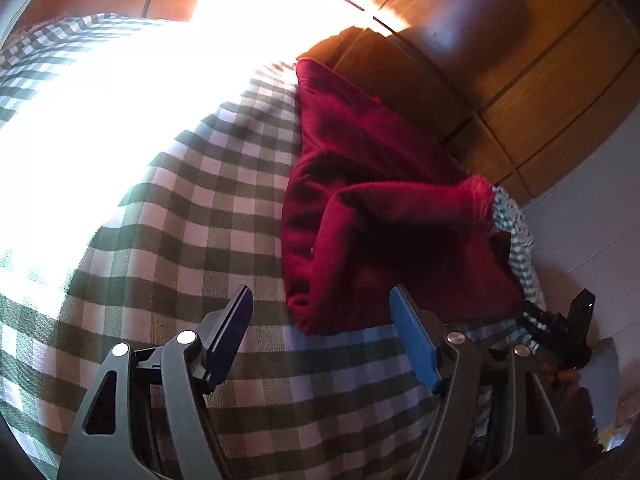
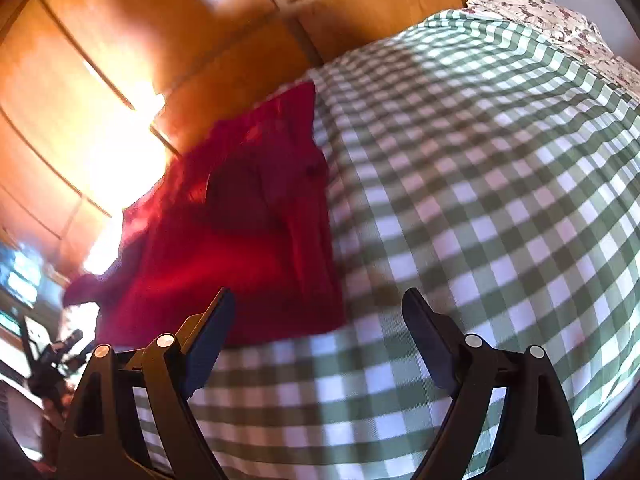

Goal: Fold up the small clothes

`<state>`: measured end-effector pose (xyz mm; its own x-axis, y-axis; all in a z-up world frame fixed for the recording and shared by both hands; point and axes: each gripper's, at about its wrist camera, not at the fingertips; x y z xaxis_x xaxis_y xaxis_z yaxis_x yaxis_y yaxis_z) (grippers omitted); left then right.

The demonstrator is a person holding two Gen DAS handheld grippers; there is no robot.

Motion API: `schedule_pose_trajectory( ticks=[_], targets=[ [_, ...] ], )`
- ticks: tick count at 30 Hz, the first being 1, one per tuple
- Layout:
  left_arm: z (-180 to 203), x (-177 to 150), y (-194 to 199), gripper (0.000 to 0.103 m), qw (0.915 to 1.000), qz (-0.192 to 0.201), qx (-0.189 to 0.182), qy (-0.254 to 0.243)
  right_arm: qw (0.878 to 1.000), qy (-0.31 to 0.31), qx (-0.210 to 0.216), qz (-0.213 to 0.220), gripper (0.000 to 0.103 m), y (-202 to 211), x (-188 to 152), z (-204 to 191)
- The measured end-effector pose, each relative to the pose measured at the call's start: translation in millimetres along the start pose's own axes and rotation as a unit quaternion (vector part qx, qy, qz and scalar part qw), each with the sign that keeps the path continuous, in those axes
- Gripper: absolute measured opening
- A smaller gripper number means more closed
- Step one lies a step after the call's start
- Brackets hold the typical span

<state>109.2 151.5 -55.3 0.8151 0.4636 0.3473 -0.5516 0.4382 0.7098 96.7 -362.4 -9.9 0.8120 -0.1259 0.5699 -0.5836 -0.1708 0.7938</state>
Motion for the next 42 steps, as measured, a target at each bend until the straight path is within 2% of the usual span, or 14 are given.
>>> schedule_pose_trajectory(
  ticks=[2, 3, 4, 7, 9, 14, 17, 20, 22, 24, 25, 27, 34, 42],
  targets=[
    [7, 1, -7, 0.069, 0.9997, 0.005, 0.017, -0.018, 1.0, 0.022, -0.015, 0.004, 0.077, -7, 3, -9],
    [11, 5, -11, 0.055, 0.9997, -0.003, 0.018, -0.018, 0.999, 0.027, -0.018, 0.003, 0.075, -10, 5, -12],
    [11, 13, -17, 0.044, 0.9997, -0.024, 0.007, 0.001, 0.999, 0.029, -0.018, 0.002, 0.068, -15, 7, -13],
    [-5, 40, -25, 0.04, 0.9923, -0.032, -0.029, 0.116, 0.999, 0.033, -0.016, 0.003, 0.059, -21, 14, -15],
    [-10, 49, -21, 0.04, 0.9904, -0.018, -0.032, 0.133, 1.0, 0.027, -0.012, 0.003, 0.059, -23, 15, -14],
    [10, 38, -9, 0.059, 0.998, -0.006, -0.042, 0.047, 1.0, 0.029, -0.003, 0.0, 0.059, -22, 13, -17],
    [17, 25, -13, 0.066, 0.9998, -0.008, -0.016, 0.005, 1.0, 0.028, -0.002, 0.001, 0.059, -22, 10, -16],
    [18, 21, -23, 0.059, 0.9999, -0.013, 0.002, 0.0, 1.0, 0.026, -0.006, 0.002, 0.059, -24, 9, -17],
    [19, 21, -25, 0.044, 0.9999, -0.015, -0.003, -0.001, 1.0, 0.028, -0.01, 0.002, 0.058, -24, 9, -19],
    [22, 22, -28, 0.031, 0.9999, -0.014, -0.002, 0.004, 1.0, 0.029, -0.007, 0.0, 0.048, -24, 9, -22],
    [30, 24, -36, 0.022, 0.9999, -0.013, 0.004, 0.001, 0.999, 0.032, -0.008, -0.002, 0.035, -24, 9, -23],
    [32, 22, -32, 0.016, 0.9999, -0.01, 0.008, -0.007, 0.999, 0.036, -0.004, -0.005, 0.026, -21, 10, -25],
    [22, 6, -5, 0.013, 0.9995, -0.013, 0.003, -0.029, 0.998, 0.067, -0.001, -0.006, 0.021, 6, -1, -39],
    [-3, -41, 30, 0.013, 0.9977, -0.055, -0.014, -0.036, 0.995, 0.081, 0.015, -0.048, 0.021, 41, -55, -47]
  ],
)
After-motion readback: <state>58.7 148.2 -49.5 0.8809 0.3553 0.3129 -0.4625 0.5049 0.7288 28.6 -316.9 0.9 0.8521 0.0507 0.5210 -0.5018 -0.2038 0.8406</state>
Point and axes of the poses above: each gripper's, at about its wrist camera, not at the fingertips, and y roughly against the way its jaws point, z to its right, x to its top, and after that the axes turned 15 degrees about y, right-handed
